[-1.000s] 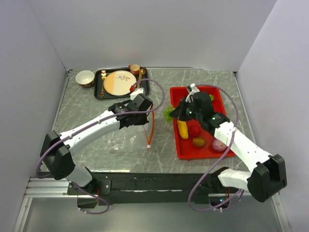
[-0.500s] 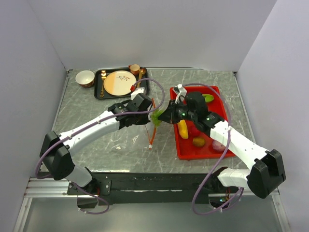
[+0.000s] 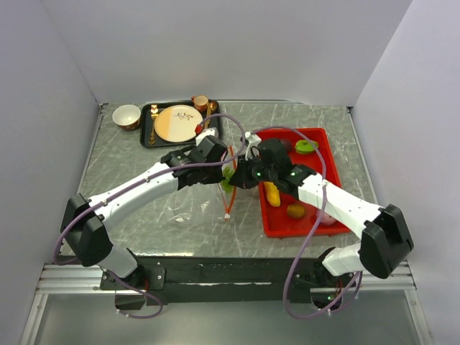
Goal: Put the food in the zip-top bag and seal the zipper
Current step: Place the fake fruit in the zipper food storage bag.
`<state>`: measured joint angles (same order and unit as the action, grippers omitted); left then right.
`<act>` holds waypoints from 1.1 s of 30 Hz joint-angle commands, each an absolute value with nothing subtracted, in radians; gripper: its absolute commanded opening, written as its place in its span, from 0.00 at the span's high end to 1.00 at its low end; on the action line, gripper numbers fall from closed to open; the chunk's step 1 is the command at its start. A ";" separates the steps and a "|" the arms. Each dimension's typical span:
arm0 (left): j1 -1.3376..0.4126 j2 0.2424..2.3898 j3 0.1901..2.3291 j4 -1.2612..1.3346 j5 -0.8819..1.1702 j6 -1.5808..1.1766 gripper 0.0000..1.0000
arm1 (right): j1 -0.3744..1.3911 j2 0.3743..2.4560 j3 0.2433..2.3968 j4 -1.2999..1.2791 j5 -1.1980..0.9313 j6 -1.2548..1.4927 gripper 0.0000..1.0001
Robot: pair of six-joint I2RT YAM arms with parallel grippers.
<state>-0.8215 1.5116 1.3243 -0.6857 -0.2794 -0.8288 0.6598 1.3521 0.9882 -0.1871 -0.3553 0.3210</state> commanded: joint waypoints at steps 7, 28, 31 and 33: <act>-0.825 1.439 1.341 -0.627 -0.198 -0.821 0.99 | 0.684 1.436 1.078 -0.216 -0.244 0.304 1.00; -0.825 1.509 1.338 -0.644 -0.247 -0.853 0.99 | 0.700 1.312 1.074 -0.282 -0.206 0.354 0.24; -0.825 1.509 1.328 -0.640 -0.256 -0.857 0.99 | 0.683 1.235 1.039 -0.269 -0.164 0.379 0.20; -0.824 1.506 1.324 -0.640 -0.255 -0.859 0.99 | 0.677 1.197 1.006 -0.256 -0.108 0.402 0.16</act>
